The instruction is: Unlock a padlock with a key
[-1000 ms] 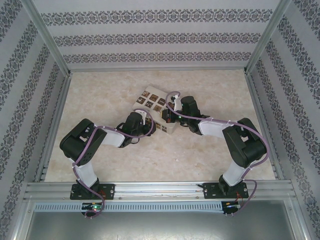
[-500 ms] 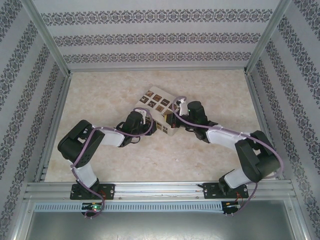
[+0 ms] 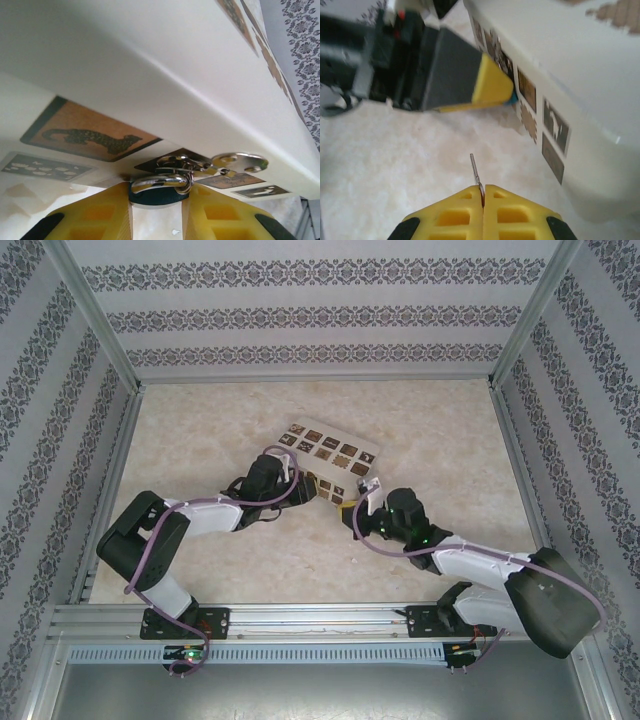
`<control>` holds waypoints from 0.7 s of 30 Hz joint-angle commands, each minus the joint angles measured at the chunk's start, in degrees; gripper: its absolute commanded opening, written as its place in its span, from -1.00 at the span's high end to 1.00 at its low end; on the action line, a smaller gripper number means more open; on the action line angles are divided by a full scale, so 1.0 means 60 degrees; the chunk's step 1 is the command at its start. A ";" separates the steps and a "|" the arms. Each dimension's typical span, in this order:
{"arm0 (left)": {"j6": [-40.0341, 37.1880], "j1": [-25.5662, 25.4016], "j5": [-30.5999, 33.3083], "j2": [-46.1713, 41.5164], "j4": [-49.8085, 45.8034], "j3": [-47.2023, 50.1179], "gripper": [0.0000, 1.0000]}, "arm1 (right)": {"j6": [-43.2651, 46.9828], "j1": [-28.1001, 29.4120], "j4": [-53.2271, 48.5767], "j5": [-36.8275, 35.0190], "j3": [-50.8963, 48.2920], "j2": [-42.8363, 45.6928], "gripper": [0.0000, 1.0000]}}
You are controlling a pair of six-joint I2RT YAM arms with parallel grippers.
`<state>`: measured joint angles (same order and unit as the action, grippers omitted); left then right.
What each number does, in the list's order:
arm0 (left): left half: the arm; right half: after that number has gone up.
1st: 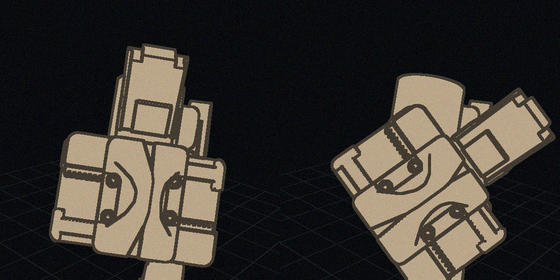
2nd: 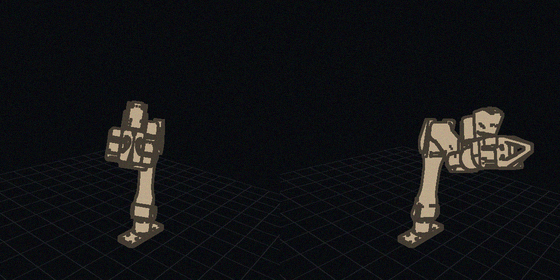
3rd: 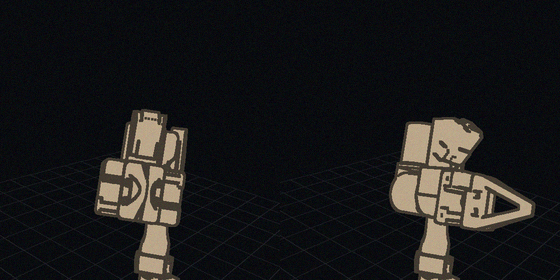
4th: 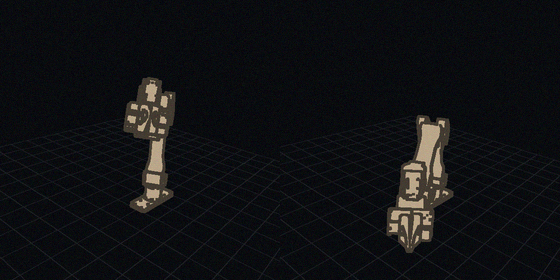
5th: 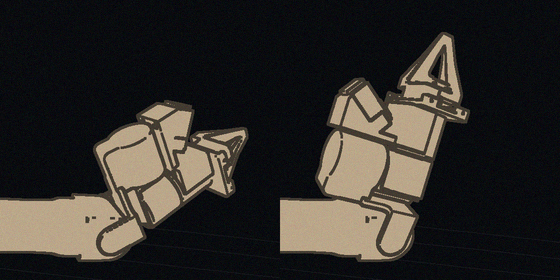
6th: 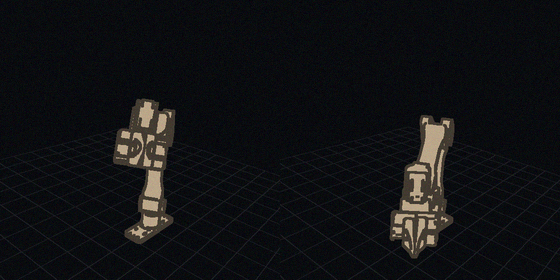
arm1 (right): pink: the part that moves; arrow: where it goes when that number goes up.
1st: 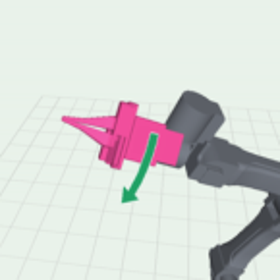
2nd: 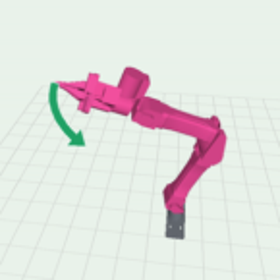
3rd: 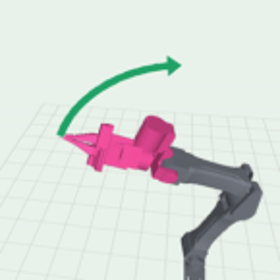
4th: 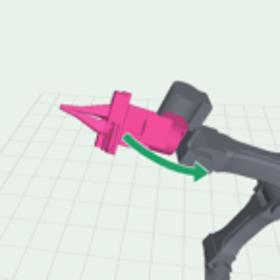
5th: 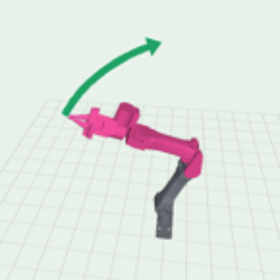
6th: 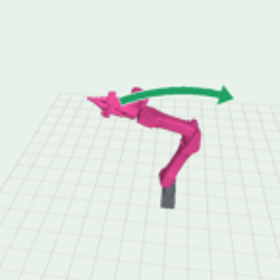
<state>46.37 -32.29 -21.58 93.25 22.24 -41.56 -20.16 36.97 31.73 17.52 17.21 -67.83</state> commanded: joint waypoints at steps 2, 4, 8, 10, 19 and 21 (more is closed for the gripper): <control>0.0835 -0.0113 -0.0299 -0.0293 -0.0412 -0.0621 0.48 | 0.0900 0.0418 0.1322 -0.1278 -0.0212 -0.0454 1.00; 0.1045 -0.0111 -0.0300 -0.0265 -0.0469 -0.0693 0.48 | 0.0974 0.0528 0.1722 -0.1427 -0.0146 -0.0934 1.00; 0.1444 -0.0122 -0.0343 -0.0191 -0.0415 -0.0781 0.49 | 0.0878 0.0711 0.2808 -0.1748 -0.0006 -0.2012 1.00; 0.1561 -0.0111 -0.0319 -0.0150 -0.0389 -0.0780 0.49 | 0.0831 0.0770 0.3267 -0.1898 0.0095 -0.2463 1.00; 0.1764 -0.0111 -0.0270 -0.0154 -0.0638 -0.0865 0.49 | 0.0737 0.0849 0.4744 -0.2327 0.0642 -0.3962 1.00; 0.1735 -0.0111 -0.0214 -0.0190 -0.0715 -0.0864 0.49 | 0.0836 0.0840 0.4747 -0.2469 0.0731 -0.4080 1.00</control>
<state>56.03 -32.29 -22.68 93.25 17.87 -44.51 -16.08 41.52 55.18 4.99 19.64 -91.46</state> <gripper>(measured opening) 0.257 0.042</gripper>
